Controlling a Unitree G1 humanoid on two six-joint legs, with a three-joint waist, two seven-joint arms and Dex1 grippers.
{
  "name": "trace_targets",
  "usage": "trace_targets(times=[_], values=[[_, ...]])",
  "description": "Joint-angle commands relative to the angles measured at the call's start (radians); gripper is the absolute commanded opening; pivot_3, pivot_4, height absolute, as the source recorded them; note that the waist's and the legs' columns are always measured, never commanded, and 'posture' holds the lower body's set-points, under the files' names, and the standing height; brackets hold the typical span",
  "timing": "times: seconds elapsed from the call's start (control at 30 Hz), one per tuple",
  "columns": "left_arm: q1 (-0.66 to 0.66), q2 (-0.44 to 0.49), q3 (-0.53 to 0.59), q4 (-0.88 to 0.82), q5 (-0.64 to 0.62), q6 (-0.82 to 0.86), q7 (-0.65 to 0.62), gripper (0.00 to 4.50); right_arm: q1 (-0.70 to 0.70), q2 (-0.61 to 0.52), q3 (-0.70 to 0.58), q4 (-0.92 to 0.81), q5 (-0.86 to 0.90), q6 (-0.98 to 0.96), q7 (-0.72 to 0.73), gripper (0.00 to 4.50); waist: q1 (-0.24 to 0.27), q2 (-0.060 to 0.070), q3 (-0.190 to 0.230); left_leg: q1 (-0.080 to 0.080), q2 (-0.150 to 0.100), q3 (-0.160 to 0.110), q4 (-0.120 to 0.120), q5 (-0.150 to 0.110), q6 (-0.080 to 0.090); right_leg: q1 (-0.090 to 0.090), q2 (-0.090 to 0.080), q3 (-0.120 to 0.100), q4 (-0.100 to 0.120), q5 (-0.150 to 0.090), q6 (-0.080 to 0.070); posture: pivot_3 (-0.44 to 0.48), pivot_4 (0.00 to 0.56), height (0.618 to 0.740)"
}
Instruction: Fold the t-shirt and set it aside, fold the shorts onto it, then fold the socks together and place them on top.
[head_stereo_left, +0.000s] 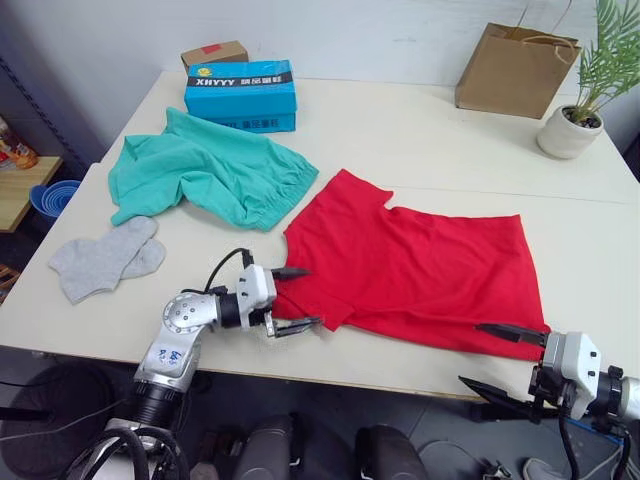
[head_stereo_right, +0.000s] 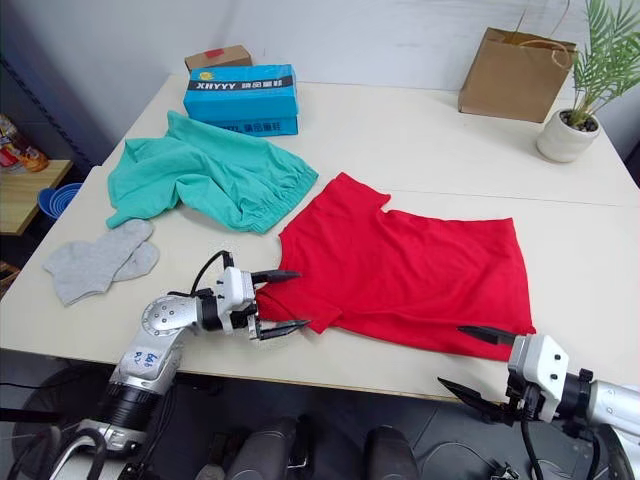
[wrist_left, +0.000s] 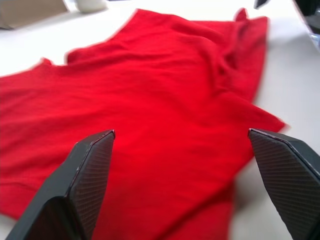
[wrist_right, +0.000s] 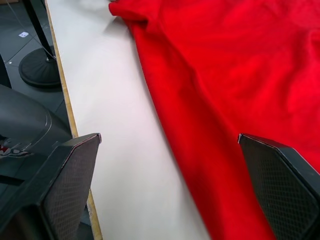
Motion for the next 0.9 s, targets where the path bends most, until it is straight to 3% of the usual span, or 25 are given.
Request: trace_targets(times=[0.03, 0.17, 0.33, 0.43, 0.57, 0.77, 0.9], values=[[-0.031, 0.003, 0.047, 0.023, -0.005, -0.049, 0.025, 4.46, 0.001, -0.005, 0.0, -0.031, 0.025, 0.008, -0.007, 4.47, 0.0, 0.0, 0.0, 0.0, 0.0, 0.0, 0.0, 0.0, 0.0, 0.0, 0.0, 0.0, 0.0, 0.0, 0.0, 0.0, 0.15, 0.74], [-0.059, 0.012, 0.079, 0.067, 0.009, -0.098, 0.054, 4.46, 0.001, -0.003, 0.0, -0.042, 0.028, 0.019, -0.016, 4.47, -0.001, 0.0, 0.0, 0.0, 0.0, 0.0, 0.0, 0.0, 0.0, 0.0, 0.0, 0.0, 0.001, 0.0, 0.0, 0.0, 0.15, 0.74], [-0.005, 0.16, -0.009, -0.099, -0.046, -0.076, -0.225, 4.46, 0.007, -0.007, -0.002, -0.061, 0.036, 0.042, -0.026, 4.47, -0.005, -0.001, 0.0, 0.0, 0.0, 0.0, -0.001, 0.0, -0.001, -0.001, 0.001, -0.001, 0.001, 0.0, 0.0, 0.0, 0.15, 0.74], [0.002, 0.206, -0.071, -0.141, -0.014, -0.092, -0.292, 4.46, 0.009, -0.009, -0.001, -0.066, 0.038, 0.055, -0.026, 4.47, -0.003, 0.0, 0.0, 0.001, 0.0, 0.0, -0.002, 0.0, -0.002, 0.0, 0.001, 0.0, 0.0, 0.0, 0.0, 0.0, 0.15, 0.74], [-0.057, 0.148, -0.117, -0.048, 0.124, -0.238, -0.202, 4.46, 0.006, -0.005, 0.004, -0.075, 0.037, 0.066, -0.029, 4.47, 0.004, 0.0, 0.0, 0.0, 0.0, 0.0, -0.001, 0.0, -0.001, 0.0, 0.0, 0.0, -0.001, 0.0, 0.0, 0.0, 0.15, 0.74], [-0.099, 0.107, -0.141, 0.054, 0.189, -0.323, -0.153, 4.46, 0.011, -0.01, 0.002, -0.077, 0.033, 0.069, -0.031, 4.47, -0.003, -0.001, 0.0, 0.0, 0.0, 0.001, -0.001, 0.0, 0.0, 0.0, 0.0, 0.001, -0.002, 0.001, 0.0, 0.0, 0.15, 0.74], [-0.111, 0.091, -0.143, 0.078, 0.178, -0.33, -0.15, 3.58, 0.016, -0.01, 0.001, -0.081, 0.031, 0.069, -0.037, 4.5, -0.002, -0.001, 0.0, 0.0, 0.0, 0.0, -0.001, 0.0, 0.0, -0.001, 0.0, 0.0, 0.001, 0.001, 0.0, 0.0, 0.15, 0.74]])
